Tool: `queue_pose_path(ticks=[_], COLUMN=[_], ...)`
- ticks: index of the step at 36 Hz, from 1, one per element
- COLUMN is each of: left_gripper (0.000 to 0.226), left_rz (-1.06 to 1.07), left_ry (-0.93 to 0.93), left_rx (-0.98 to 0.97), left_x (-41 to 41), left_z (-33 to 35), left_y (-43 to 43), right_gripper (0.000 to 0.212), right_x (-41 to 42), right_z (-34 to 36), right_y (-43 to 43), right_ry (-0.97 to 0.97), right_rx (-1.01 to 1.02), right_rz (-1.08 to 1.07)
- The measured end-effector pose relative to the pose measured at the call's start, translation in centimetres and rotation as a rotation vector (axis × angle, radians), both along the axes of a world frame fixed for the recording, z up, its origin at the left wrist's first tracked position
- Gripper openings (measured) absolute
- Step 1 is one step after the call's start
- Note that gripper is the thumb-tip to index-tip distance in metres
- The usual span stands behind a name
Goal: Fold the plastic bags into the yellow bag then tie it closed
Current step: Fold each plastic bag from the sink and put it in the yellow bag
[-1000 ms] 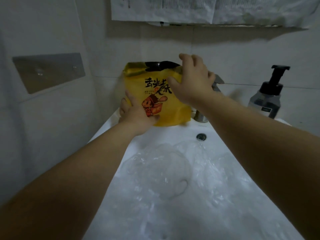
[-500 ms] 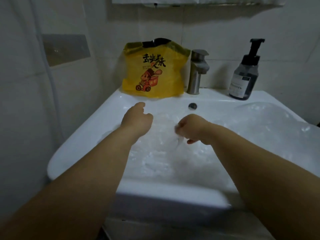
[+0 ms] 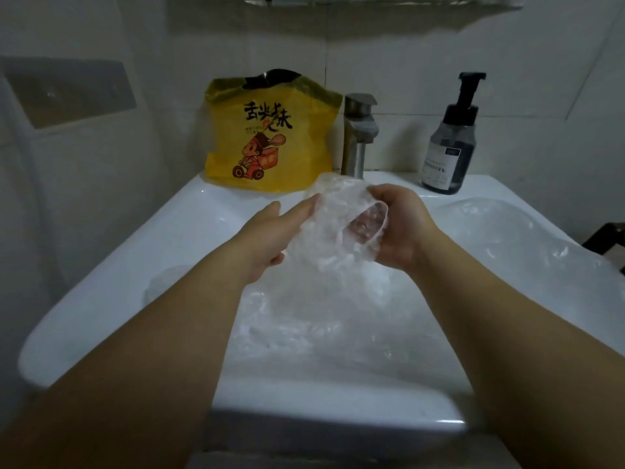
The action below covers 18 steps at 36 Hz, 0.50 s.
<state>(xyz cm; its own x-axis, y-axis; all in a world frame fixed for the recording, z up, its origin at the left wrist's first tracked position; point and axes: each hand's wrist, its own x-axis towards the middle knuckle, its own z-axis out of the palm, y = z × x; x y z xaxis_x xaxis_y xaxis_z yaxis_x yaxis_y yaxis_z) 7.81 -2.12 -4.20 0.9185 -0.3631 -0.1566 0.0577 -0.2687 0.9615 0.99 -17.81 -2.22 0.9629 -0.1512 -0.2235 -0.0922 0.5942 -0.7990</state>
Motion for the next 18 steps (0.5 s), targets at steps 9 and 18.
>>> queue_pose_path(ticks=[9, 18], left_gripper=[0.04, 0.02], left_rz=[0.143, 0.211], left_ry=[-0.209, -0.132], left_rx=[-0.14, -0.365], left_x=[0.1, -1.0], left_z=[-0.3, 0.4], left_y=[0.7, 1.4], right_gripper=[0.039, 0.029], right_x=[-0.3, -1.8], right_z=[0.0, -0.9], right_y=[0.8, 2.2], right_ry=[0.002, -0.12], right_rx=[-0.277, -0.976], right_rz=[-0.138, -0.373])
